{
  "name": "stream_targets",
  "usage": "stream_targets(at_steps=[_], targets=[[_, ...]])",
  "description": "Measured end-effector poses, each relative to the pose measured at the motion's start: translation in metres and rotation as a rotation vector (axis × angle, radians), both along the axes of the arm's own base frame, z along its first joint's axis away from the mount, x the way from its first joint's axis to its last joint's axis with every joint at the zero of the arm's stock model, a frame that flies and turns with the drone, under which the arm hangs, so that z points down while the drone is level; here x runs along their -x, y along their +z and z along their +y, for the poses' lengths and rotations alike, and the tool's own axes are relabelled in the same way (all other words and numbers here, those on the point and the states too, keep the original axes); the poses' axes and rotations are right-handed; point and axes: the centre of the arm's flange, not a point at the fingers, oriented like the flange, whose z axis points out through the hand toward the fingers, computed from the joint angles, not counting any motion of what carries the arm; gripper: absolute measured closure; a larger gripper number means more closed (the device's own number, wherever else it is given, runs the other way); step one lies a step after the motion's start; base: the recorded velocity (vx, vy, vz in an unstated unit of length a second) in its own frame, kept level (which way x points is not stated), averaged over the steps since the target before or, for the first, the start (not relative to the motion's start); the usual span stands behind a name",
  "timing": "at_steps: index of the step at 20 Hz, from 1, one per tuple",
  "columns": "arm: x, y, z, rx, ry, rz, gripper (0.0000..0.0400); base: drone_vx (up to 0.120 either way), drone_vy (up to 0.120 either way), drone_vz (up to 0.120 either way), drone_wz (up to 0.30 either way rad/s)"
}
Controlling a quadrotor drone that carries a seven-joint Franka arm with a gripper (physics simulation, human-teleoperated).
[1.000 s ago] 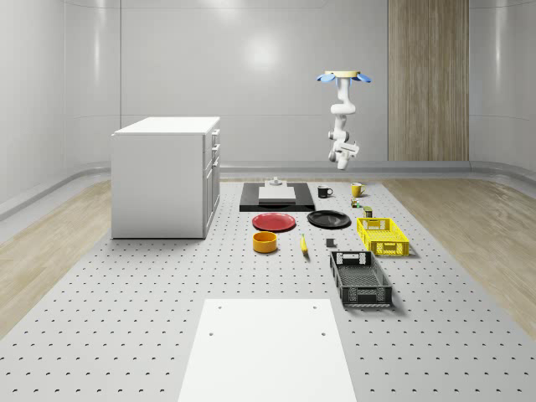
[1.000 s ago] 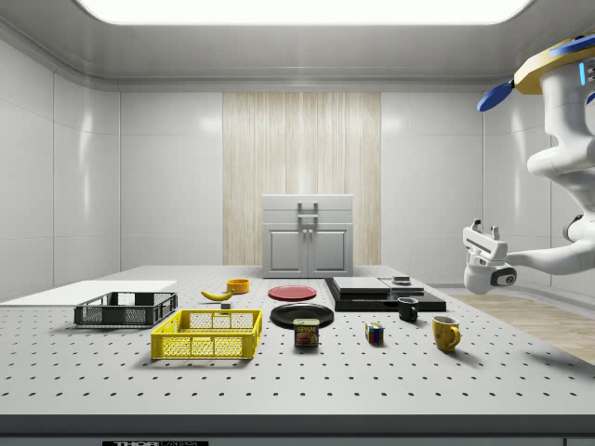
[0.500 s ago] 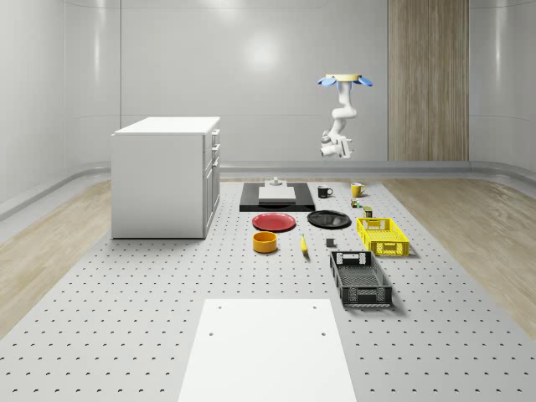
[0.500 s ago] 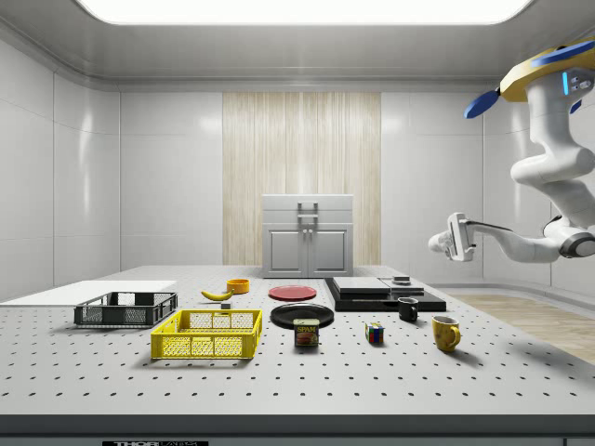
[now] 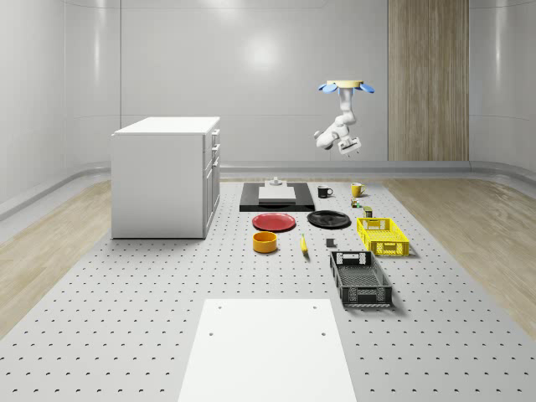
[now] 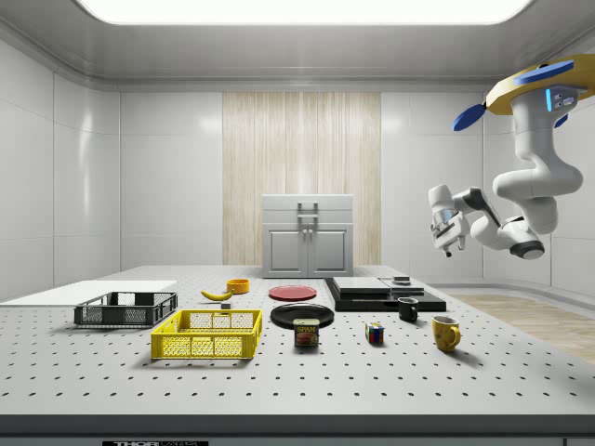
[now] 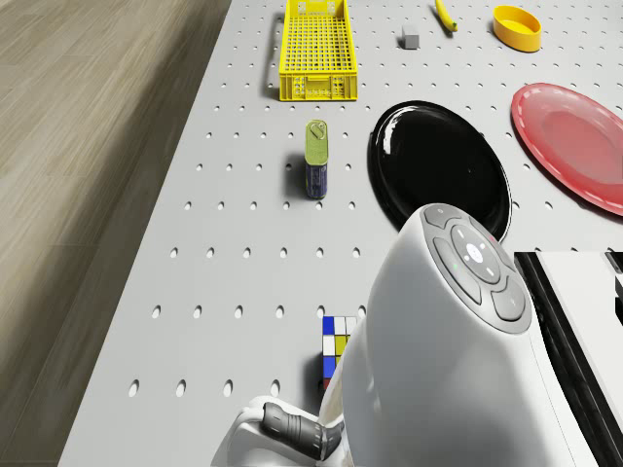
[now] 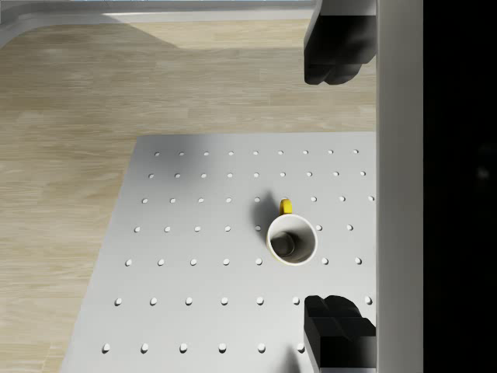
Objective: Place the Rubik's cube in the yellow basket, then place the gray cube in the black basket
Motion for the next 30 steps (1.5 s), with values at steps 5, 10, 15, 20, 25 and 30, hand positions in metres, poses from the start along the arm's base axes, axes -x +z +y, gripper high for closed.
stream_targets(at_steps=[5, 10, 15, 20, 25, 30], targets=[[0.0, -0.005, -0.019, 0.197, -0.006, 0.004, 0.0, 0.12, 0.0, -0.12, 0.0], [0.0, -0.006, -0.027, 0.278, -0.008, 0.007, 0.0, 0.12, 0.0, -0.12, 0.0], [0.0, -0.006, -0.03, 0.311, -0.008, 0.008, 0.0, 0.12, 0.0, -0.12, 0.0], [0.0, -0.006, -0.031, 0.324, -0.008, 0.009, 0.0, 0.12, -0.056, -0.12, 0.0], [0.0, -0.007, -0.032, 0.33, -0.008, 0.009, 0.0, 0.12, -0.048, -0.12, 0.0], [0.0, -0.007, -0.032, 0.332, -0.008, 0.009, 0.0, 0.12, -0.048, -0.12, 0.0]])
